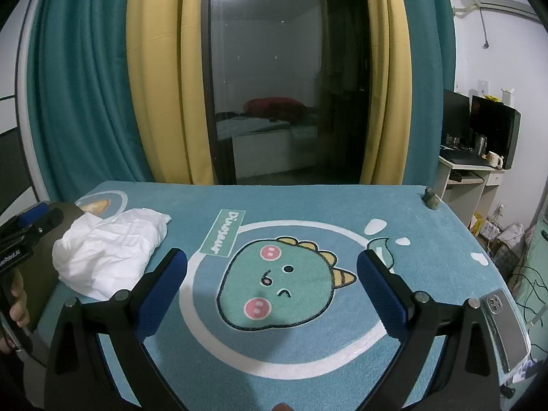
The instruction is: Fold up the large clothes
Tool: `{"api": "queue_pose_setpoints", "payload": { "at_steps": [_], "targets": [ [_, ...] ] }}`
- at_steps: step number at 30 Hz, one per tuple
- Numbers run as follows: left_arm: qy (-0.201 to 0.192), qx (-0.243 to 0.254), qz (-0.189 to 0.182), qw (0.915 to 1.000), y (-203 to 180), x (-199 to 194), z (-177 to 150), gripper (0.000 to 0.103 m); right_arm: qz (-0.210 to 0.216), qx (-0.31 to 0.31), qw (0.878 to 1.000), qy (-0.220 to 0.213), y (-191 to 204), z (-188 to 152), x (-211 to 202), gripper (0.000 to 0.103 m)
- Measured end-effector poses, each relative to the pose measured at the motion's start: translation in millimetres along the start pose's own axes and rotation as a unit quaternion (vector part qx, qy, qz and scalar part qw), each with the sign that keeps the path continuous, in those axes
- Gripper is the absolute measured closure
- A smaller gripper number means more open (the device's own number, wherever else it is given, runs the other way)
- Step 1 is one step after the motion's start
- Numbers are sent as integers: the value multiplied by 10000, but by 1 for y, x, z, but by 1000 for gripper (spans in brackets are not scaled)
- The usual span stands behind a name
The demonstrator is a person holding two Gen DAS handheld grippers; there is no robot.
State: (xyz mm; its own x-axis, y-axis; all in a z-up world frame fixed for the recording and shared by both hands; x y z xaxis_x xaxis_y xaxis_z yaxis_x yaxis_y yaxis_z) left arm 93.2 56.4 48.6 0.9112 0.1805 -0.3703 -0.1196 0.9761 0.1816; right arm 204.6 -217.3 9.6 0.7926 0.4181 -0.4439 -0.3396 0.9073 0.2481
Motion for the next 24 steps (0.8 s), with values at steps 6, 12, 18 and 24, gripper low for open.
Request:
{"api": "queue_pose_setpoints", "payload": {
  "at_steps": [6,12,18,24],
  "targets": [
    [3,-10,7,10000,0,0,0,21,-7,4,10000,6,1,0,0,5],
    [-2,-28,22,10000,0,-1,1,21,11,-7,10000,23,1,-1,1,5],
    [-3,-51,47,10000,-2,-3,1,21,25,-14,10000,30,1,-1,1,5],
    [-3,-56,45,10000,-2,-3,1,21,31,-19,10000,26,1,-1,1,5]
  ]
}}
Point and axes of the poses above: each gripper's, at about its wrist camera, not at the fingertips, and x roughly the way its jaws point, y to its left, z to its top, the point moved 4 cm from there along x, roughly the way its jaws point, and after that the axes turned 14 degrees about x, right-handed, at the moved point
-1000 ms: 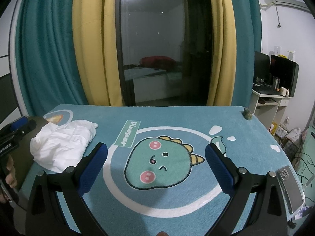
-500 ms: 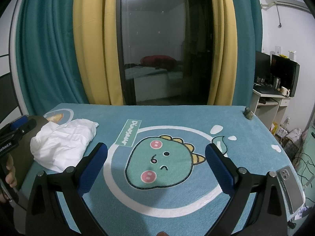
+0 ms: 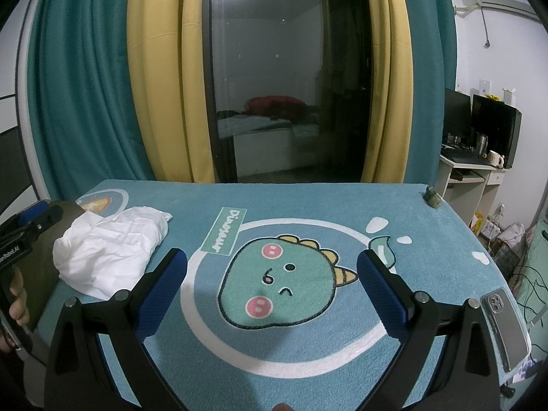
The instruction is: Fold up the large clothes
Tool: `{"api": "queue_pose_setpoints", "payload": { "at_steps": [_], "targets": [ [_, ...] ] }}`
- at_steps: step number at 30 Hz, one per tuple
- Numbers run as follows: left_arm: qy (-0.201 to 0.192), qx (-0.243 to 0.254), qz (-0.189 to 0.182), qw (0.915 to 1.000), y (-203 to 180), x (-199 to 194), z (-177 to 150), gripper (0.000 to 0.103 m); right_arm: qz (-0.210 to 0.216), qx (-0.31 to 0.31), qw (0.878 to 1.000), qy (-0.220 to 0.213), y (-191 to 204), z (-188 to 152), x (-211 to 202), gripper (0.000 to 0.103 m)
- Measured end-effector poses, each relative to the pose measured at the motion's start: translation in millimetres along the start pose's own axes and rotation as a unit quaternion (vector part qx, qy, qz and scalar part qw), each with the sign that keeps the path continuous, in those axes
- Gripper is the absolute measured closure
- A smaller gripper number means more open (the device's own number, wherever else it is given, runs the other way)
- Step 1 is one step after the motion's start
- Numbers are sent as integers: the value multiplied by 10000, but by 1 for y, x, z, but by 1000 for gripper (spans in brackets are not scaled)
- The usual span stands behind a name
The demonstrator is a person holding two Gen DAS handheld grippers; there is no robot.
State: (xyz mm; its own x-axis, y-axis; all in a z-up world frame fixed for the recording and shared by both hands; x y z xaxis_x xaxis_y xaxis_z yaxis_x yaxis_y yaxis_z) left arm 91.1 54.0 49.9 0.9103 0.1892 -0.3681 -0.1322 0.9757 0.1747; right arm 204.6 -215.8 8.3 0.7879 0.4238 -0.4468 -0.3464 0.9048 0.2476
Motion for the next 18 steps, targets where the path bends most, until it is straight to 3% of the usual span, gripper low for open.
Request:
{"api": "queue_pose_setpoints", "payload": {
  "at_steps": [18],
  "targets": [
    [19,-81,42,10000,-3,-5,0,21,-15,2,10000,16,1,-1,0,5]
  ]
}}
Point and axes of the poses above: each gripper's, at about its wrist camera, not at the fingertips, and x roughly the way its jaws point, y to its left, z to its top, the point moved 4 cm from there along x, roughly the way its jaws point, and after that the axes turned 14 degrees about x, right-handed, at the moved point
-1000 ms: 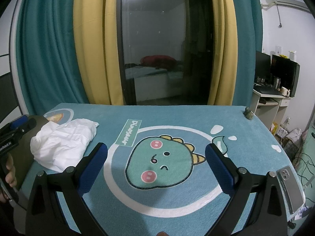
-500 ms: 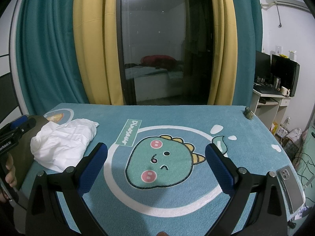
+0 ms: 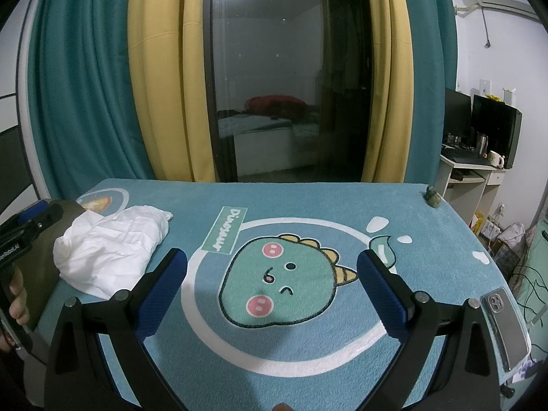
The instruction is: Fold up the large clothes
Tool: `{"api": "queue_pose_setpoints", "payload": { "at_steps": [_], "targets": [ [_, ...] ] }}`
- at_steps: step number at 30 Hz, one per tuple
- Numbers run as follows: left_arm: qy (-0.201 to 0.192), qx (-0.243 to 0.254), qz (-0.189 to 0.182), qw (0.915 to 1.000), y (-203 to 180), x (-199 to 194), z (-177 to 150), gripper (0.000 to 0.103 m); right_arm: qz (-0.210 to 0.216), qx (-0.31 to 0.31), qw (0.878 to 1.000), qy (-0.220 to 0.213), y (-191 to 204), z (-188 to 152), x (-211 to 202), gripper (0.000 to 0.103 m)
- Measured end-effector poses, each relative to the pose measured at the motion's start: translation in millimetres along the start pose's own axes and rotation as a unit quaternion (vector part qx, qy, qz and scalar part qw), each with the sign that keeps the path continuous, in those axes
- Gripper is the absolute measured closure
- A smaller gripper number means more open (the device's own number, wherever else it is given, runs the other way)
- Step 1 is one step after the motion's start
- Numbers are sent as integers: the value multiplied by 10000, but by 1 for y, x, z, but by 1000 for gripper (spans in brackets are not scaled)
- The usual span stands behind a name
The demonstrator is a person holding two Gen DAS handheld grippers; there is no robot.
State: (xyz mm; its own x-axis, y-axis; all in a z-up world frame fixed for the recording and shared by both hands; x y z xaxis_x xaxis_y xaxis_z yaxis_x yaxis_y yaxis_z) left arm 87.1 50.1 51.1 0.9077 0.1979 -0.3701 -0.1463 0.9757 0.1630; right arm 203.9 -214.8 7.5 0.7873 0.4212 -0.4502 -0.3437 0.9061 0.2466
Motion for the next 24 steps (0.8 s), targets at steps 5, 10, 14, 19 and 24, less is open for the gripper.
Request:
{"api": "queue_pose_setpoints", "payload": {
  "at_steps": [5,10,14,19,24],
  "targets": [
    [8,2,5,10000,0,0,0,21,6,-6,10000,-1,0,0,0,5],
    [32,-39,29,10000,-2,-2,0,21,2,-1,10000,-1,0,0,0,5],
    [28,-35,21,10000,-1,-2,0,21,3,-3,10000,5,1,0,0,5],
    [54,-44,13,10000,-2,-2,-1,21,25,-20,10000,25,0,-3,1,5],
    [80,-75,11,9999,-5,-3,-2,21,37,-41,10000,53,1,-6,1,5]
  ]
}}
Point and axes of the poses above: each gripper's, at about its wrist camera, not at the fingertips, and x roughly the way its jaws point, y to its left, z to its top, the point moved 4 cm from there along x, roughly the way its jaws point, and after that the axes turned 14 degrees about x, right-handed, at the moved point
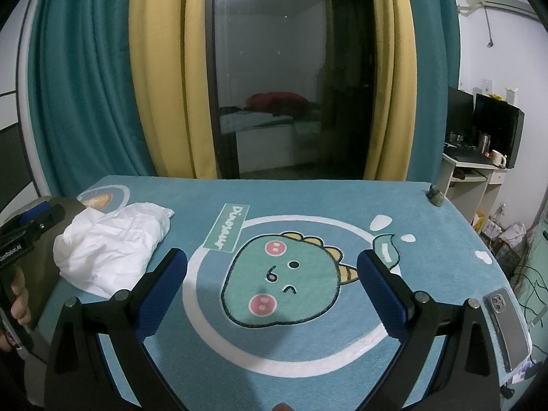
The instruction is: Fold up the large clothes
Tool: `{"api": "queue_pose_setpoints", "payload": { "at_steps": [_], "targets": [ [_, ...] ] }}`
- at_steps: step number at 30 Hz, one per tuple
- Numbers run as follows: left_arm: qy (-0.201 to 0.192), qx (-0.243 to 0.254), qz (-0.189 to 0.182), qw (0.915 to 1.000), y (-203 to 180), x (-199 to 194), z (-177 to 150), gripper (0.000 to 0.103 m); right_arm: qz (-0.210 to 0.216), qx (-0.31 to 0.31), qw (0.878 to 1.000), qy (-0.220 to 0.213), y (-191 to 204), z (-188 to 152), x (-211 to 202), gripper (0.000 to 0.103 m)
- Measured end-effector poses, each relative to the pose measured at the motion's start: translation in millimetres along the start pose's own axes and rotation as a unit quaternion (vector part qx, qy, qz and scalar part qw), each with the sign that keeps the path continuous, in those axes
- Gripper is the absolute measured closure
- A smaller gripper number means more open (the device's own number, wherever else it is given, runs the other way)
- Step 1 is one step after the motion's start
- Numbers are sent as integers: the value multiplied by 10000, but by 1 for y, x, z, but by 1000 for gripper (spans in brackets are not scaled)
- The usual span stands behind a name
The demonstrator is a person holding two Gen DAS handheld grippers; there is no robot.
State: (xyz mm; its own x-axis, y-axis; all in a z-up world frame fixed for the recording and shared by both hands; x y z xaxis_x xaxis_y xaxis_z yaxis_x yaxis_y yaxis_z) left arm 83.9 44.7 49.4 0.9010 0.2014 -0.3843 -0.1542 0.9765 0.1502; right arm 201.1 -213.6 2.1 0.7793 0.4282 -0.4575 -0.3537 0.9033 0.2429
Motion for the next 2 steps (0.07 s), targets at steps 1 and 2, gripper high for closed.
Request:
{"api": "queue_pose_setpoints", "payload": {
  "at_steps": [1,2],
  "targets": [
    [-2,5,-5,10000,-1,-1,0,21,0,-3,10000,5,0,-1,-1,5],
    [2,1,-2,10000,-1,0,0,21,3,-8,10000,9,0,0,0,5]
  ]
}}
Point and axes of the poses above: each gripper's, at about its wrist camera, not at the fingertips, and x roughly the way its jaws point, y to its left, z to its top, the point moved 4 cm from there along x, roughly the way its jaws point, and after that the axes turned 14 degrees about x, right-handed, at the moved point
